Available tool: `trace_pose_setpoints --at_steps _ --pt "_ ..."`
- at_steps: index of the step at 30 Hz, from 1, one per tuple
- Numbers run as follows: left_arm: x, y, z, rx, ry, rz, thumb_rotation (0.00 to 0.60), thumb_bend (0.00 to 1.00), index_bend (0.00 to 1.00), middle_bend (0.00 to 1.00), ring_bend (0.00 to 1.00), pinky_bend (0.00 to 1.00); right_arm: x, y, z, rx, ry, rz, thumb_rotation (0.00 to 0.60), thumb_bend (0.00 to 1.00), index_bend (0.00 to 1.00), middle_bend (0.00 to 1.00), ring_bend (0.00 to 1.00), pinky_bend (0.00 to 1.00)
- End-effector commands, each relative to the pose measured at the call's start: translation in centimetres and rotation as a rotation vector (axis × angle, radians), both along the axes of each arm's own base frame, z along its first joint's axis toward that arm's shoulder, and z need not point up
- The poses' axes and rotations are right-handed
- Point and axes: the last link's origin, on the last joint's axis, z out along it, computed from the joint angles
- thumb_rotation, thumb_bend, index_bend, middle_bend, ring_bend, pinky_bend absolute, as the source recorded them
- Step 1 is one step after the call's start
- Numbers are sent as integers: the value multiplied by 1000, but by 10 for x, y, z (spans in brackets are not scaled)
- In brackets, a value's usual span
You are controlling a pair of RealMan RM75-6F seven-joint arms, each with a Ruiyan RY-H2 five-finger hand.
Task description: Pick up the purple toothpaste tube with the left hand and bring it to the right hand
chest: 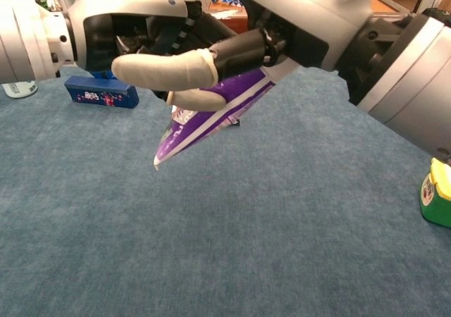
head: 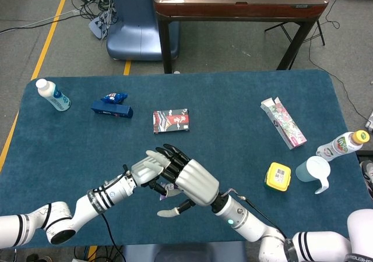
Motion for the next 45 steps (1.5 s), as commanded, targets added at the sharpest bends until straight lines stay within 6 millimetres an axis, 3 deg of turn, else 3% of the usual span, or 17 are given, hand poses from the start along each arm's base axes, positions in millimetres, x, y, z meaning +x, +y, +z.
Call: trace_pose_setpoints --at_steps 1,13,19,29,37,40,45 --pt "0 0 0 0 -1 1 600 443 567 688 477 258 1 0 2 -5 -11 1 218 2 0 0 0 0" --pt "-25 8 -4 44 78 21 600 443 566 686 469 258 -12 -8 32 -76 -37 -37 217 2 0 0 0 0" --pt "-55 16 -9 127 208 -2 600 436 564 678 463 258 -26 -13 48 -105 -4 -75 218 2 0 0 0 0" --pt "-121 39 -23 303 489 -24 600 431 544 652 458 258 -56 -14 65 -144 62 -156 220 2 0 0 0 0" --pt "-150 47 -35 353 639 -28 600 430 504 606 420 258 -77 -16 79 -188 108 -218 219 2 0 0 0 0" --pt "-159 50 -37 368 691 -23 600 431 453 553 385 256 -84 -16 86 -212 124 -236 219 2 0 0 0 0" --pt "-164 52 -32 405 727 -2 600 430 256 425 257 237 -96 -16 96 -240 152 -273 219 2 0 0 0 0"
